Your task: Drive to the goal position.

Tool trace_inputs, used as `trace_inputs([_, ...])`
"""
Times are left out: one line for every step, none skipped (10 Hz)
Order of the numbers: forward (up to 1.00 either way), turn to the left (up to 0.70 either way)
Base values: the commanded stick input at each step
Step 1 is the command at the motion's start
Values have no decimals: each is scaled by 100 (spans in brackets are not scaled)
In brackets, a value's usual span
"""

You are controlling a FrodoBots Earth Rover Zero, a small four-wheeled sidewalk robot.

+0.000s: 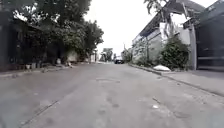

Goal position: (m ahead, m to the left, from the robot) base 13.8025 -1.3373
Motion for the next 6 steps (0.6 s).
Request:
trace_inputs([100, -17])
trace_inputs([100, 0])
trace_inputs([100, 0])
trace_inputs([100, 0])
trace_inputs([100, 0])
trace_inputs([100, 4])
